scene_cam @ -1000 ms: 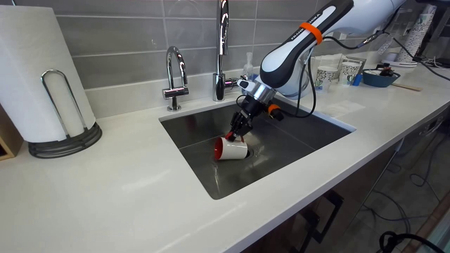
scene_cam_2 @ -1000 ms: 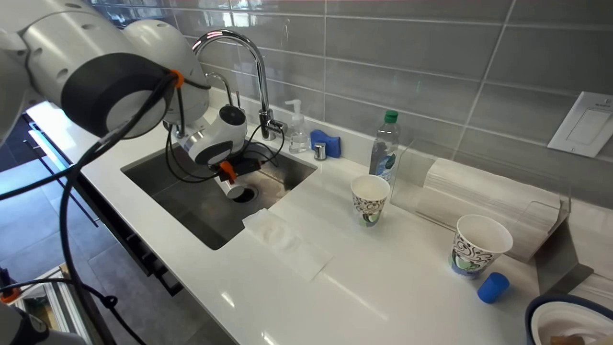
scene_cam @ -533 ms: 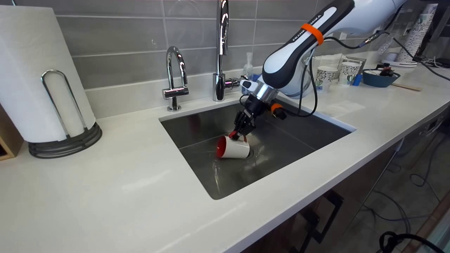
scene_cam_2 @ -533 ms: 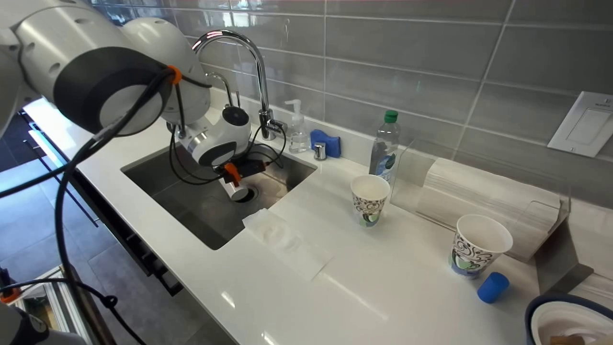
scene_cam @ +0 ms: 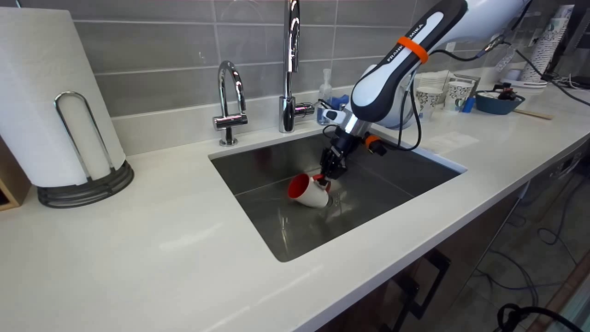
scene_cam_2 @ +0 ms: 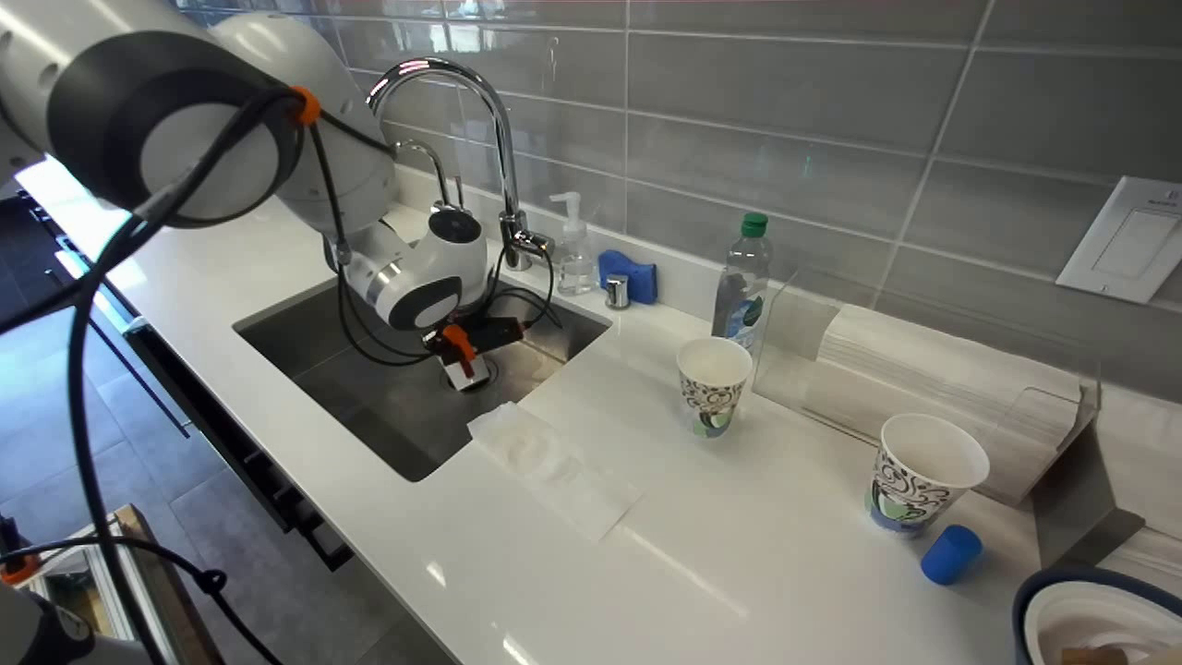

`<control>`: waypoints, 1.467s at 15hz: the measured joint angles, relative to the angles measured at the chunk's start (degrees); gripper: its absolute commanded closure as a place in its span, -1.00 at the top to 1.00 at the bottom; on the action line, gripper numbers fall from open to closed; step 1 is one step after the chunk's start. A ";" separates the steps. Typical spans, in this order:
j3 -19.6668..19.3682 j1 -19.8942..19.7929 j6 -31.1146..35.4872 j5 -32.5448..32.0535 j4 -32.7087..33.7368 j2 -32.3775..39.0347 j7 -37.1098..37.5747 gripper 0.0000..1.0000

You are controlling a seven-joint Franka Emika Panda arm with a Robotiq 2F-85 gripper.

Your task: Move the mug to the right side of the sink

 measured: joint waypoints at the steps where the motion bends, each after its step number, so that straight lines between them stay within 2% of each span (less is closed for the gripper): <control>1: -1.56 1.18 -0.04 -0.13 -0.45 -0.63 0.90 -0.90; 5: -7.14 5.28 -0.07 -0.67 -2.20 -2.15 5.81 -0.90; 8: -9.63 7.33 -0.08 -1.56 -2.52 -2.79 9.72 -0.90; 15: -11.23 9.18 -0.15 -4.04 -3.13 -4.28 16.52 -0.90; 22: -13.56 9.27 -3.26 -6.03 -7.02 -9.73 20.07 -0.90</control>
